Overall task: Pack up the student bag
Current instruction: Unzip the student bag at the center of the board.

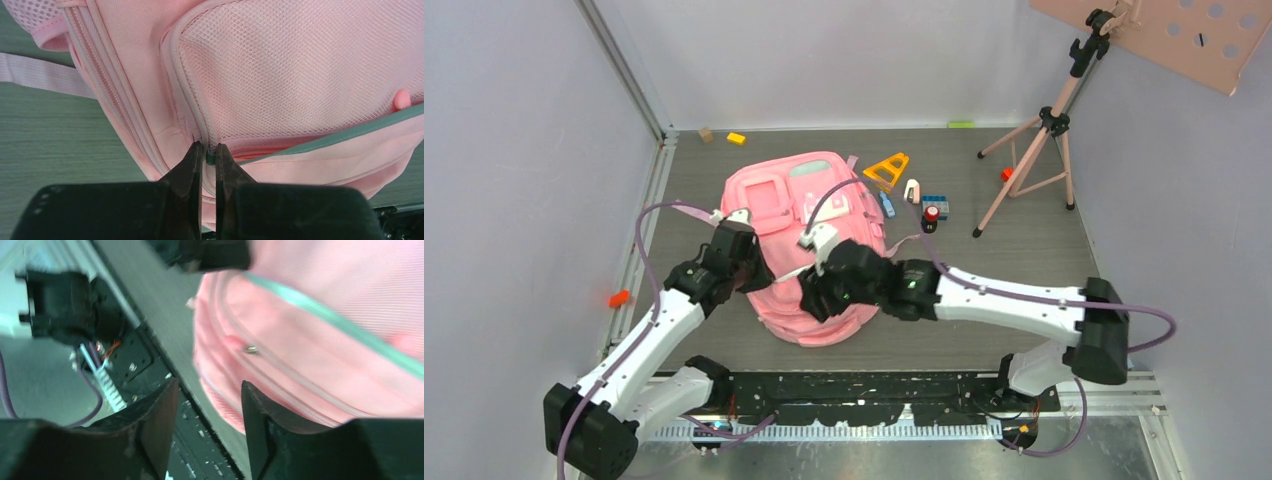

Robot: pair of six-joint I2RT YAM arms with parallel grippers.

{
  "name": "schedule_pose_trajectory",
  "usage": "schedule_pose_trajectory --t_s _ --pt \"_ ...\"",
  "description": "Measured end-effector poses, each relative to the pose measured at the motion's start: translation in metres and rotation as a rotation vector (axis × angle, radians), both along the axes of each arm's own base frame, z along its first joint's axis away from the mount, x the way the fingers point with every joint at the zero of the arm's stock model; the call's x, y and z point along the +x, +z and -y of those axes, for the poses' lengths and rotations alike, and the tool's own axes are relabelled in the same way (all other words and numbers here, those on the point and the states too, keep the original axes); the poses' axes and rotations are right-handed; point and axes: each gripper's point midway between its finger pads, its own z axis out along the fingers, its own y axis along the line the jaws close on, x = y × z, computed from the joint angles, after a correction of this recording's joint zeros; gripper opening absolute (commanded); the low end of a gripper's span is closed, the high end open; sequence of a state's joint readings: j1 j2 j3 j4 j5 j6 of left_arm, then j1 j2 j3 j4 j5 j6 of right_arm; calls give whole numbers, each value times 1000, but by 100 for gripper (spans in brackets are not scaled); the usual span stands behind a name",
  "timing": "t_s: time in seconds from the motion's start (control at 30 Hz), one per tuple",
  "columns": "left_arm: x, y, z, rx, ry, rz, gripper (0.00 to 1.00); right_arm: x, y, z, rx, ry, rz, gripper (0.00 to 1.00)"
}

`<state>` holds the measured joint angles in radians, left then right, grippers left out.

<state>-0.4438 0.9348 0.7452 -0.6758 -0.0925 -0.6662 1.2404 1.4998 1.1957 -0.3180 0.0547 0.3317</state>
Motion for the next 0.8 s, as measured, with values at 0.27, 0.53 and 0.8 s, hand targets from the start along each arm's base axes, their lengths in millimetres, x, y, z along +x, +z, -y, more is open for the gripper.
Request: schedule_pose_trajectory --t_s 0.27,0.53,0.8 --pt "17 31 3 44 -97 116 62 98 37 89 94 -436 -16 70" --pt "-3 69 19 -26 -265 284 78 125 -10 122 31 -618 -157 71" --pt "-45 76 41 -119 -447 362 72 132 -22 99 112 -656 -274 62"
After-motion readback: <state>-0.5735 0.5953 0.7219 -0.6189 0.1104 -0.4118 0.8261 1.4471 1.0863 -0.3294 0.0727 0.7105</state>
